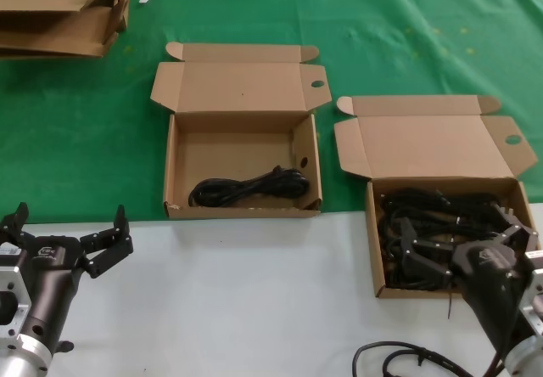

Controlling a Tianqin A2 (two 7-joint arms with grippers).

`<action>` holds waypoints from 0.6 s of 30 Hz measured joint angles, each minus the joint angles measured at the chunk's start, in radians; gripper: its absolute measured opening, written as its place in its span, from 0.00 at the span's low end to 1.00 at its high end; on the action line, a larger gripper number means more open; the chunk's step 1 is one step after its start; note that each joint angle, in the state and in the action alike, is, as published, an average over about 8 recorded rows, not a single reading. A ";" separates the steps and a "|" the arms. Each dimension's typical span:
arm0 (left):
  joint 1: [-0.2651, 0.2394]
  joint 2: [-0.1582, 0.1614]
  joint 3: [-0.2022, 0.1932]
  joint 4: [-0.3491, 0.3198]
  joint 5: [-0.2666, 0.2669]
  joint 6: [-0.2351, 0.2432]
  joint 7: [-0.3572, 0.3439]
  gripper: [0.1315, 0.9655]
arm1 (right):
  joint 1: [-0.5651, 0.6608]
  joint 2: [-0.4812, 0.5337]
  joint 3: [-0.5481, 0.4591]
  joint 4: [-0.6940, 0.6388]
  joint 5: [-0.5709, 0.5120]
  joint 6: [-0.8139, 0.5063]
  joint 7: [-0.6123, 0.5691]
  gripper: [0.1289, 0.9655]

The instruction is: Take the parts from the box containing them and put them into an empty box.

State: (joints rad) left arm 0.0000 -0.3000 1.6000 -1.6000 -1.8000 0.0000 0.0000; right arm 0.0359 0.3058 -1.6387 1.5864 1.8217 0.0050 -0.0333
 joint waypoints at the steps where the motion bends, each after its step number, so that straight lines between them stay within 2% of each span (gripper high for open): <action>1: 0.000 0.000 0.000 0.000 0.000 0.000 0.000 1.00 | 0.000 0.000 0.000 0.000 0.000 0.000 0.000 1.00; 18: 0.000 0.000 0.000 0.000 0.000 0.000 0.000 1.00 | 0.000 0.000 0.000 0.000 0.000 0.000 0.000 1.00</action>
State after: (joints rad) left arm 0.0000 -0.3000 1.6000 -1.6000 -1.8000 0.0000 0.0000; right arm 0.0359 0.3058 -1.6387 1.5864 1.8217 0.0050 -0.0333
